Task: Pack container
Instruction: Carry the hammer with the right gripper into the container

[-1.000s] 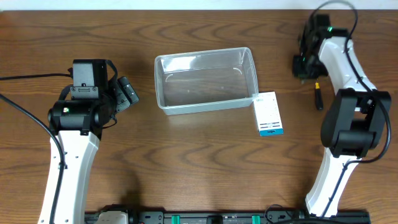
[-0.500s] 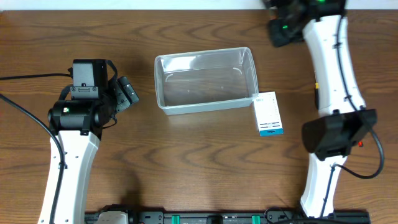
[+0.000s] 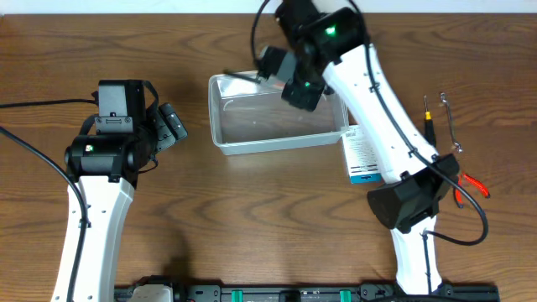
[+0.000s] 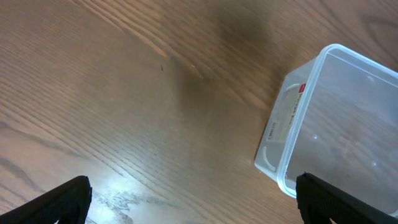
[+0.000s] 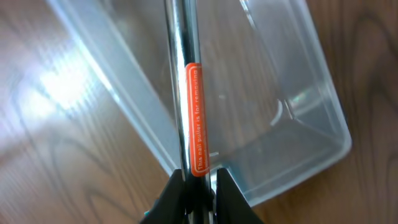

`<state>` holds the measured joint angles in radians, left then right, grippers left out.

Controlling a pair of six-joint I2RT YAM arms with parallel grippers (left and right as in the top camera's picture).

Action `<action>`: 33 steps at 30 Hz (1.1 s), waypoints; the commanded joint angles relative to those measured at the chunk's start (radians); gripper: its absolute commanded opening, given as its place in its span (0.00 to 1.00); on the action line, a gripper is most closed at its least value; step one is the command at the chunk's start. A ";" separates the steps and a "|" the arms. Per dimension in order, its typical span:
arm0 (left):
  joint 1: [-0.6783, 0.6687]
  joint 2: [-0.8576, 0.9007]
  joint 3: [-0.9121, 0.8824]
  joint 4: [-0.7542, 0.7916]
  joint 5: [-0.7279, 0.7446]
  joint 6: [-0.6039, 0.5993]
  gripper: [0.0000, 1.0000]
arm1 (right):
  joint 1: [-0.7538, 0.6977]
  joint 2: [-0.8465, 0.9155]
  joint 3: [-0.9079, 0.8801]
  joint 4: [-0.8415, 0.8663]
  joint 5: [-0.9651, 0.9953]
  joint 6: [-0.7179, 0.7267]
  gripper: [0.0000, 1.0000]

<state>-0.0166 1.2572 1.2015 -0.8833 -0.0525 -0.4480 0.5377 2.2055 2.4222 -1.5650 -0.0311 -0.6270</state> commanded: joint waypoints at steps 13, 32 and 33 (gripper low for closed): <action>0.004 0.007 0.011 -0.002 -0.012 0.002 0.98 | -0.008 -0.010 -0.217 0.094 0.000 -0.184 0.01; 0.004 0.007 0.011 -0.002 -0.012 0.002 0.98 | -0.015 -0.010 -0.580 0.406 0.046 -0.182 0.01; 0.004 0.007 0.011 -0.002 -0.012 0.002 0.98 | -0.016 -0.010 -0.586 0.415 0.046 -0.182 0.02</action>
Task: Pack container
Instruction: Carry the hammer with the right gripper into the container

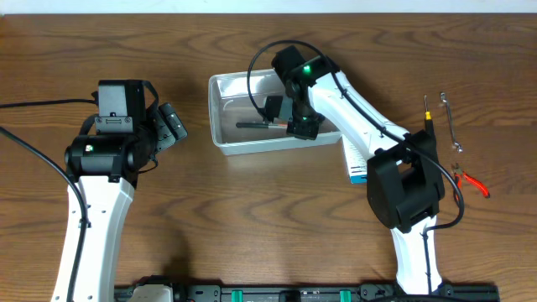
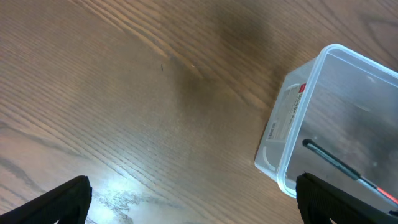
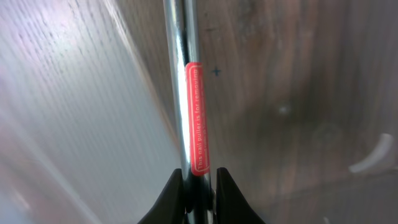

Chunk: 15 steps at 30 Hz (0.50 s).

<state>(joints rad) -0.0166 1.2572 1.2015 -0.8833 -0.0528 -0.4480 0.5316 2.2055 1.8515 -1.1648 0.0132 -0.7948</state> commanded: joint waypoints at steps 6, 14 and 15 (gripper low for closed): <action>0.004 0.007 0.011 -0.002 -0.012 0.002 0.98 | -0.010 -0.010 -0.015 0.059 0.025 -0.013 0.99; 0.004 0.007 0.011 -0.002 -0.012 0.002 0.98 | -0.012 -0.010 -0.001 0.129 0.097 0.069 0.99; 0.004 0.007 0.011 -0.002 -0.012 0.002 0.98 | -0.013 -0.010 0.004 0.134 0.096 0.080 0.99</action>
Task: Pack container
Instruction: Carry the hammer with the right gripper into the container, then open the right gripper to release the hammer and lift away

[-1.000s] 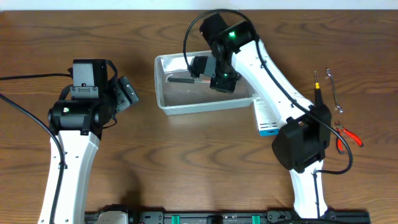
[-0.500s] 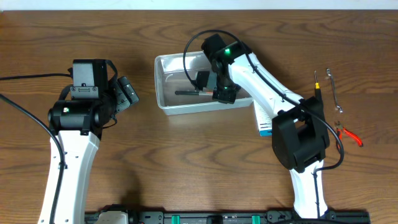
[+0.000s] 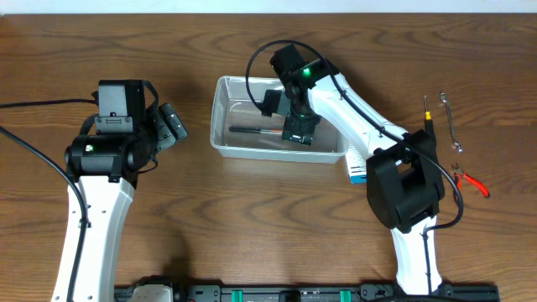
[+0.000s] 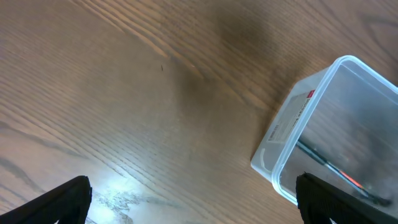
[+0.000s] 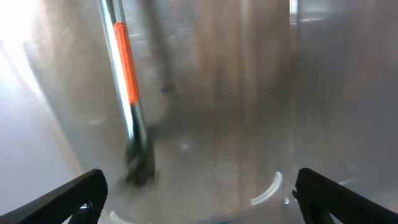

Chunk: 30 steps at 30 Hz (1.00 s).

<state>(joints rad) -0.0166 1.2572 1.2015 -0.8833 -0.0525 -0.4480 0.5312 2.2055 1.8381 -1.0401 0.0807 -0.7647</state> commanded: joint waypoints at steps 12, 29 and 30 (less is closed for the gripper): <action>0.004 0.007 0.011 -0.002 -0.012 0.002 0.98 | -0.055 -0.026 0.316 -0.091 0.028 0.264 0.99; 0.004 0.007 0.011 -0.002 -0.012 0.002 0.98 | -0.184 -0.070 0.533 -0.659 -0.048 0.937 0.99; 0.004 0.007 0.011 -0.002 -0.012 0.002 0.98 | -0.191 -0.070 0.527 -0.659 -0.059 0.951 0.99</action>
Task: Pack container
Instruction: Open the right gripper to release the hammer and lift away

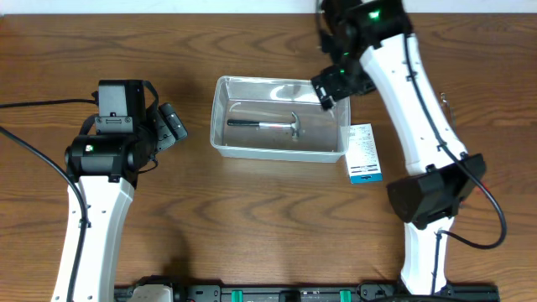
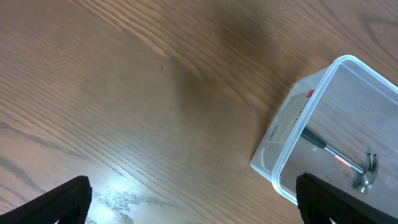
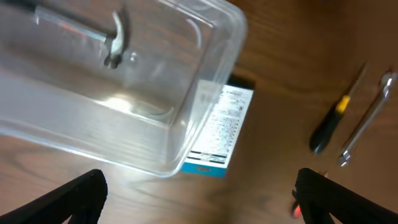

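Observation:
A clear plastic container (image 1: 220,126) stands mid-table, its rim also in the left wrist view (image 2: 292,127) and the right wrist view (image 3: 214,68). A metal hammer (image 1: 268,123) with a black grip lies flat inside it, seen too as the hammer (image 2: 342,163) and the hammer (image 3: 93,28) from the wrists. My right gripper (image 1: 333,91) hovers open and empty over the container's far right corner; in its own view the right gripper (image 3: 199,205) looks down past that end. My left gripper (image 1: 172,126) stays open and empty left of the container, and the left gripper (image 2: 196,205) sits over bare wood.
A white and blue box (image 1: 362,153) lies against the container's right end, also the box (image 3: 221,130). Farther right lie a black and yellow screwdriver (image 3: 329,121), a wrench (image 3: 367,121) and a bit of red pliers (image 3: 297,208).
My right gripper was open low inside the container over the hammer; it is now higher and over the container's far right corner. The hammer lies where it was. The left arm is unchanged.
My right gripper was shut on the hammer above the container's far edge. Then it held the hammer down inside the container. Then it was open, the hammer lying on the bottom and the container shifted slightly. Now the gripper is clear of the container, empty.

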`<state>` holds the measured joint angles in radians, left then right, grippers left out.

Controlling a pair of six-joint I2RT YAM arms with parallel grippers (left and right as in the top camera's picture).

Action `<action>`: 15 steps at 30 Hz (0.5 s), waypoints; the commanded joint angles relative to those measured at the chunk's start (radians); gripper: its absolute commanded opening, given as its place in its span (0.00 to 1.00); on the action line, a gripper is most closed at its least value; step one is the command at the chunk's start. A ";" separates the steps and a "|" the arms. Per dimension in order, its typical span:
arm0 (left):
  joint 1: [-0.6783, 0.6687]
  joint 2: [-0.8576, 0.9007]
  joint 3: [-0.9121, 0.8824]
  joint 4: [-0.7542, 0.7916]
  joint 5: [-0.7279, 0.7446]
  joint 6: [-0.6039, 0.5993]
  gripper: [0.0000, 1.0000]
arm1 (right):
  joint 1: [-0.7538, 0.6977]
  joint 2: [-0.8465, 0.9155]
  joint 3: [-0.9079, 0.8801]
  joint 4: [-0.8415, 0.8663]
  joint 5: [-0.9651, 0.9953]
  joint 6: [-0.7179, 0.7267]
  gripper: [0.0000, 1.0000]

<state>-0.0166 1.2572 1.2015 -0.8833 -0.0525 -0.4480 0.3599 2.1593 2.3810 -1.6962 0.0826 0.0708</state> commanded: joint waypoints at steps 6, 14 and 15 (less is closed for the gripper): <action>0.004 0.007 0.011 -0.002 -0.012 0.002 0.98 | -0.089 -0.024 -0.053 -0.002 -0.050 0.235 0.99; 0.004 0.007 0.011 -0.002 -0.012 0.002 0.98 | -0.133 -0.024 -0.194 0.006 -0.006 0.141 0.99; 0.004 0.007 0.011 -0.002 -0.012 0.002 0.98 | -0.132 -0.024 -0.217 0.014 0.005 0.141 0.99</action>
<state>-0.0166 1.2572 1.2015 -0.8833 -0.0525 -0.4480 0.2268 2.1586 2.2173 -1.6897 0.0532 0.2424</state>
